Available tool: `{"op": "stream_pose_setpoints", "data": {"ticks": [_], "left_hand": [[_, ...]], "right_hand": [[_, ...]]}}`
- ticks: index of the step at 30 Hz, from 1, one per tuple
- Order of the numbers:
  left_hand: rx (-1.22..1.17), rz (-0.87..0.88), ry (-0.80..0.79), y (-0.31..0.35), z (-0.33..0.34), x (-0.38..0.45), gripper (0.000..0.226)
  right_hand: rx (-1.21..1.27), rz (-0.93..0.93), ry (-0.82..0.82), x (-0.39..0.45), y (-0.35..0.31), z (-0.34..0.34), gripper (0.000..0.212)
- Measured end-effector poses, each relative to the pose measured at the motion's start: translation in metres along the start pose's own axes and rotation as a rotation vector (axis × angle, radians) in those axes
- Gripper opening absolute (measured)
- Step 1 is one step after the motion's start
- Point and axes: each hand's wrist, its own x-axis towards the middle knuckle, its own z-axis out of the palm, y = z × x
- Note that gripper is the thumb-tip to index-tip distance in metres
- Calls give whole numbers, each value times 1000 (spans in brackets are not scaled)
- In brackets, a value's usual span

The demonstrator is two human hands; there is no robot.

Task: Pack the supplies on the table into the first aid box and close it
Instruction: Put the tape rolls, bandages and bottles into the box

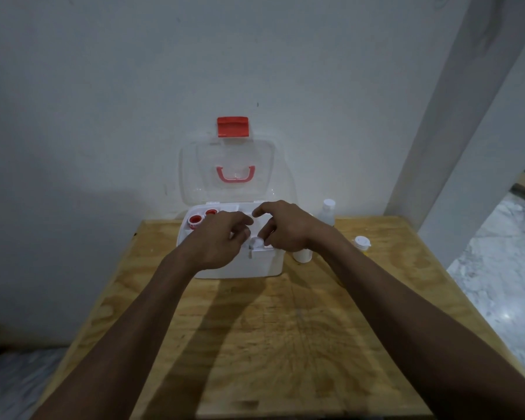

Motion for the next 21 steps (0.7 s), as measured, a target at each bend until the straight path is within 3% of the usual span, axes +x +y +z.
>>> {"op": "stream_pose_setpoints", "data": {"ticks": [12,21], "left_hand": [[-25,-24,23,7,1,-6,34],[-81,61,289,44,15,-19,40]], "right_hand": [[21,-4,81,0,6,0,57],[121,-43,490,-57,19,-29,34]]}}
